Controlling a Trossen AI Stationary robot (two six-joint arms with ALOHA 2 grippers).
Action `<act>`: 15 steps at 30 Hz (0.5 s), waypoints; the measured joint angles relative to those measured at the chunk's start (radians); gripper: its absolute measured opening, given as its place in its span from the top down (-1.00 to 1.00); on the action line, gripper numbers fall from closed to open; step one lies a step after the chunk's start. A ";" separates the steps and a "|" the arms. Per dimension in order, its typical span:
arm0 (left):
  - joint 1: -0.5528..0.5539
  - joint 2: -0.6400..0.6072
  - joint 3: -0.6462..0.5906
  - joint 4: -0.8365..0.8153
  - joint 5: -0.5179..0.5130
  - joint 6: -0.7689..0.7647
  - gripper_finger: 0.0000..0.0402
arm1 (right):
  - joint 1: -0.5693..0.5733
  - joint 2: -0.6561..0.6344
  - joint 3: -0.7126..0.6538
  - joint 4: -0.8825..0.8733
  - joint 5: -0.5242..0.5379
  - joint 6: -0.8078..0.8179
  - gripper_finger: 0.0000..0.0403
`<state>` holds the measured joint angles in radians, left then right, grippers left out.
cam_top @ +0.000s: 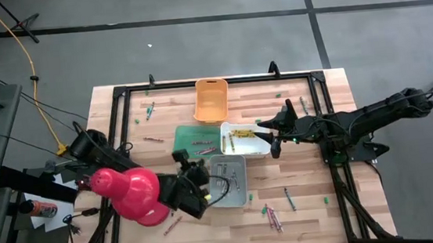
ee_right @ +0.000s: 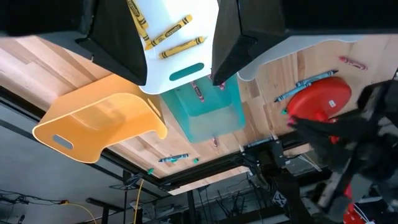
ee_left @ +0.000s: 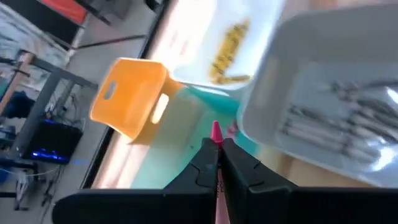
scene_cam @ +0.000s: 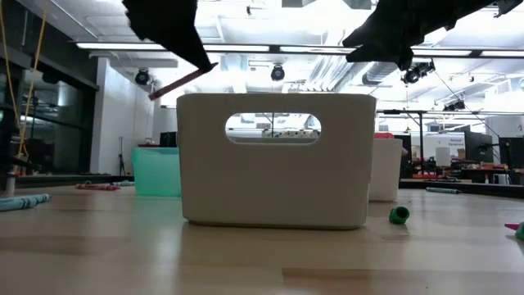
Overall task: Sort crayons
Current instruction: Put the pink crayon into the blue bin
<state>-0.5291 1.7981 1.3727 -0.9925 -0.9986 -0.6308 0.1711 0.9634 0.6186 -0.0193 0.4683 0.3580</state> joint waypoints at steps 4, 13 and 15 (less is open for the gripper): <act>0.039 -0.063 -0.117 0.125 -0.011 0.006 1.00 | 0.000 0.000 0.000 -0.001 0.000 0.000 0.12; 0.165 -0.089 -0.305 0.566 0.082 0.257 1.00 | 0.000 0.000 0.000 0.000 0.000 0.000 0.12; 0.186 -0.088 -0.323 0.645 0.119 0.326 1.00 | 0.000 0.000 0.000 0.000 0.000 0.000 0.12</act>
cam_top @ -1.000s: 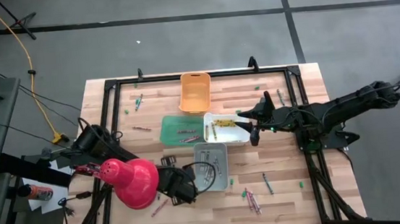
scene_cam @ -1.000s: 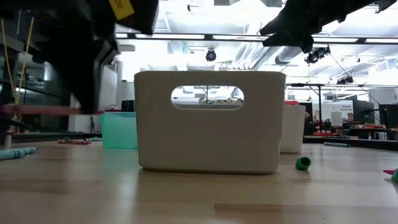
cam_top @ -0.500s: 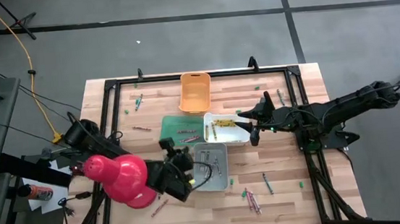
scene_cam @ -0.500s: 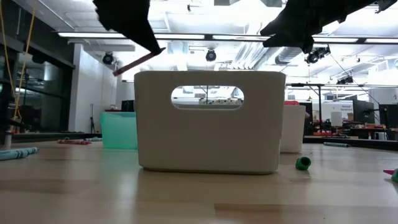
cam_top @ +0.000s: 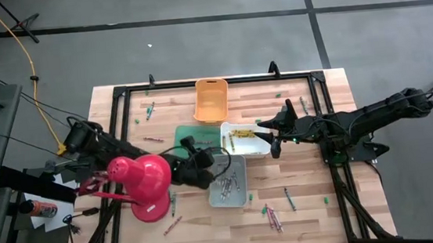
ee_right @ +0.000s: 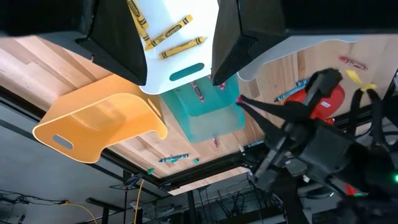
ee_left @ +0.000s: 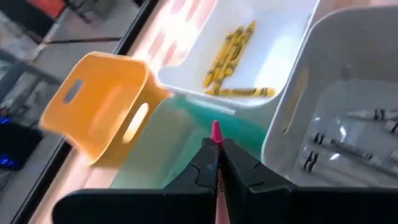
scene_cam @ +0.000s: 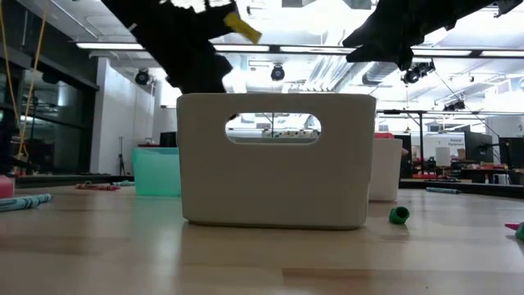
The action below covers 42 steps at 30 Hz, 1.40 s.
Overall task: Sort crayons
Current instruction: Put the pink crayon into the blue bin
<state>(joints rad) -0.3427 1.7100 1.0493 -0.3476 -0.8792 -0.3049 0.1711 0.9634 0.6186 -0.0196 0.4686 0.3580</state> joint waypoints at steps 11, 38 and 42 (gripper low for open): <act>0.093 -0.004 -0.005 0.379 0.247 0.313 1.00 | 0.000 0.000 0.000 -0.019 0.000 0.005 0.12; 0.390 -0.315 -0.574 1.401 0.905 0.196 1.00 | 0.061 0.095 0.001 0.146 0.002 -0.130 0.12; 0.353 -0.354 -0.633 1.484 0.923 0.189 1.00 | 0.061 0.197 0.001 0.346 0.002 -0.299 0.12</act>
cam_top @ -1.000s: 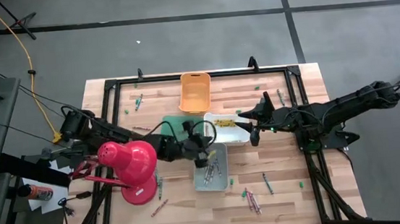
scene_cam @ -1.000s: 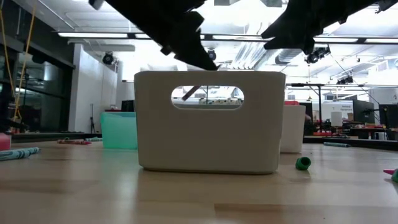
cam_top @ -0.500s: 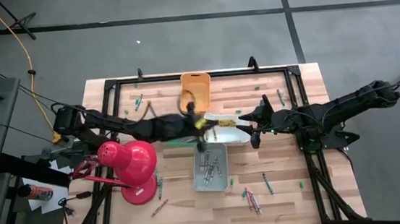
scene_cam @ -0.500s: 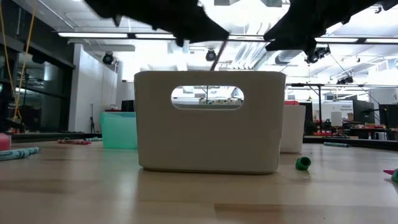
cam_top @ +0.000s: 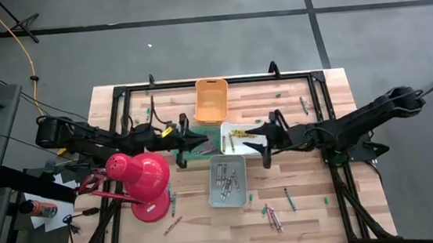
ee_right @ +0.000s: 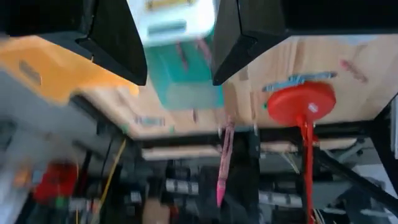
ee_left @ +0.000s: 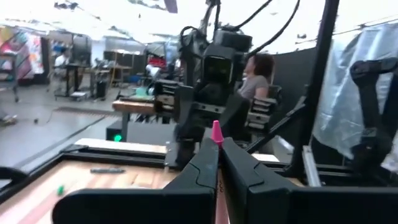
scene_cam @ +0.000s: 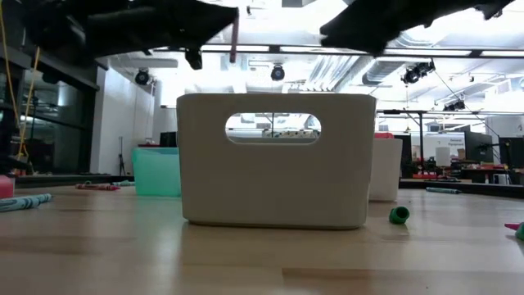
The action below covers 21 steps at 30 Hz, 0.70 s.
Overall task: Sort crayons
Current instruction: Put the pink crayon into the blue bin
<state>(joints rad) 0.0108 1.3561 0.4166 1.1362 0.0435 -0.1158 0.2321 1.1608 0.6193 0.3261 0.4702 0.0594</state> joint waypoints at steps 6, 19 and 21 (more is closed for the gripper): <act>-0.061 -0.005 -0.025 0.036 -0.051 0.080 1.00 | 0.000 0.150 0.000 0.294 -0.016 -0.186 0.12; -0.073 -0.004 -0.025 0.040 -0.101 0.154 1.00 | -0.009 0.192 0.000 0.360 -0.061 -0.214 0.12; -0.073 -0.004 -0.025 0.041 -0.101 0.154 1.00 | -0.009 0.192 0.000 0.358 -0.062 -0.214 0.12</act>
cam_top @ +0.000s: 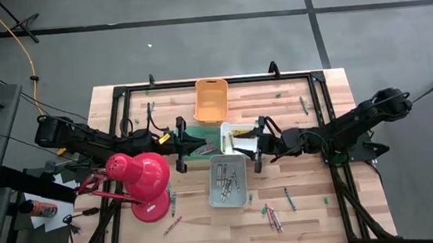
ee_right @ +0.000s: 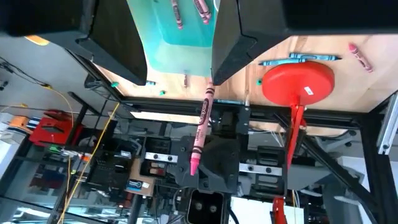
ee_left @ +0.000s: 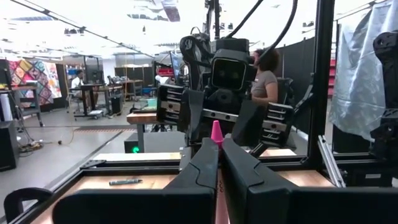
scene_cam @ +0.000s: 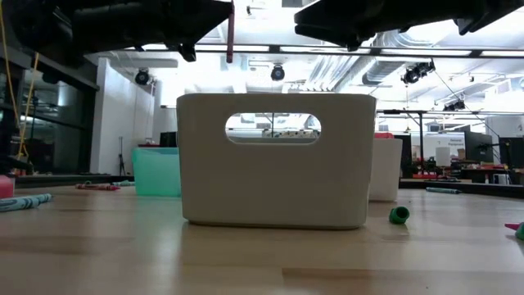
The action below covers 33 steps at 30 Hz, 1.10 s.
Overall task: Sort crayons
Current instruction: Put the pink crayon into the blue bin
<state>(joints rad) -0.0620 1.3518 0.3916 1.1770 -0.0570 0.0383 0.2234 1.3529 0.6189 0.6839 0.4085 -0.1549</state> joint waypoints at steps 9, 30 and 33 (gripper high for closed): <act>0.000 0.000 0.000 0.000 0.000 0.010 1.00 | 0.000 0.000 0.000 -0.005 0.000 0.000 0.12; 0.132 0.000 0.097 -0.736 -0.167 -0.087 1.00 | -0.001 0.000 0.000 -0.076 0.003 0.044 0.12; 0.139 0.000 0.167 -0.959 -0.167 -0.089 1.00 | -0.001 0.000 0.000 -0.088 0.025 0.043 0.12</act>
<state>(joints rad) 0.0773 1.3518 0.5588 0.2183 -0.2243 -0.0506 0.2226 1.3529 0.6189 0.5963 0.4340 -0.1123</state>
